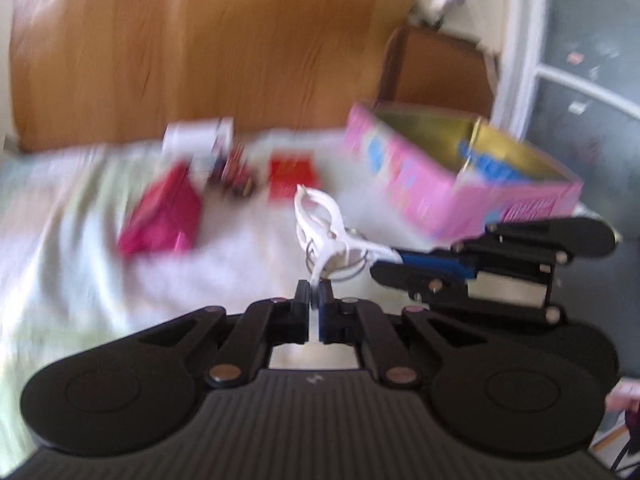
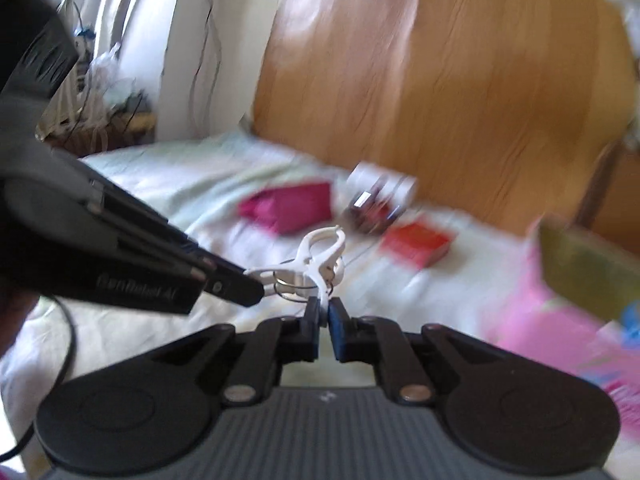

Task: Organize rigid objects
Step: 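Carry the white clip into the pink tin and release it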

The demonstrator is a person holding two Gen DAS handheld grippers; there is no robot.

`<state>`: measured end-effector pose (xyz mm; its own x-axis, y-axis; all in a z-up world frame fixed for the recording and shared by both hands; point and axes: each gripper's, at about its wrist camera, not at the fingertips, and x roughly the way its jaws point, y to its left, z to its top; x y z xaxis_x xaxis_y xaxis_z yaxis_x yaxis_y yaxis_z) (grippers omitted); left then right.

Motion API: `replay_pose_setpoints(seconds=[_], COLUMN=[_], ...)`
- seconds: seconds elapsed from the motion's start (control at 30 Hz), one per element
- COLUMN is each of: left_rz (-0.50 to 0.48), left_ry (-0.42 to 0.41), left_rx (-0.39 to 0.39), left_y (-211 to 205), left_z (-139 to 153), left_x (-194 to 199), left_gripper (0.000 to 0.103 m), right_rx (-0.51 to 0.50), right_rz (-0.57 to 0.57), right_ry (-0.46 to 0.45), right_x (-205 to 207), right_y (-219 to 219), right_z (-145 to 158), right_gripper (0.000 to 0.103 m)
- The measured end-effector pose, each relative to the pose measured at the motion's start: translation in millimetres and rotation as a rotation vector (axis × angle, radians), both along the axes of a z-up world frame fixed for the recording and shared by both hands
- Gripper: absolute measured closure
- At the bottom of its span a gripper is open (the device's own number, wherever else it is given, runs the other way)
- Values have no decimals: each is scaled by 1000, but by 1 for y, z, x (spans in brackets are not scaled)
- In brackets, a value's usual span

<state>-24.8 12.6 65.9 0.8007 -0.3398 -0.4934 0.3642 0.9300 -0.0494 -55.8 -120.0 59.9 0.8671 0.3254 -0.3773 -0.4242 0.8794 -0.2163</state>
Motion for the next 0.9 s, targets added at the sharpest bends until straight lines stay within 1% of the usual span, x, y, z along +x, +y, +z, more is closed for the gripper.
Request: replay_pose_setpoints(seconds=[0.07,0.17,0.2,0.23,0.3,0.4,0.53,0.63,0.7,0.73,0.77,0.8,0.87,0.9], left_rz=[-31,-92,-114,-136,-176,-212,-221,-201,-174,-167,-161,-154,-141,-154], left_ry=[-55,-150,-167,-167,-154,-145,-74,-35,-26,-14,-5,-7,-25,-37], left_rx=[6,47,52,48,31,32,31,59,66,64,57,46,29,6], left_y=[-19,-59,-73,-86,-110,-136,-162,-171,-171,-171,-167,-161,-149,-140], left_z=[16,33,36,38,39,33,21,13,9,10,10,11,12,14], left_x=[5,15,20,26,39,57,82,94,97,98,97,94,86,80], left_gripper=[97,97,97,97,97,97,97,94,93,90,89,87,88,88], right_rx=[4,-15,-24,-27,-6,15,13,23,38,51,75,94,117,132], right_rz=[-64,-185,-224,-257,-320,-379,-425,-441,-461,-463,-457,-451,-443,-436], right_ry=[-87,-210,-231,-238,-228,-197,-144,-88,-90,-91,-92,-95,-110,-115], right_x=[-4,-6,-4,0,8,20,43,53,53,52,49,45,35,30], right_y=[-14,-35,-44,-53,-75,-102,-117,-124,-123,-123,-124,-125,-123,-122], right_z=[10,20,21,22,23,21,14,7,6,7,9,10,11,12], right_gripper=[96,96,96,96,96,96,96,91,78,74,66,64,64,64])
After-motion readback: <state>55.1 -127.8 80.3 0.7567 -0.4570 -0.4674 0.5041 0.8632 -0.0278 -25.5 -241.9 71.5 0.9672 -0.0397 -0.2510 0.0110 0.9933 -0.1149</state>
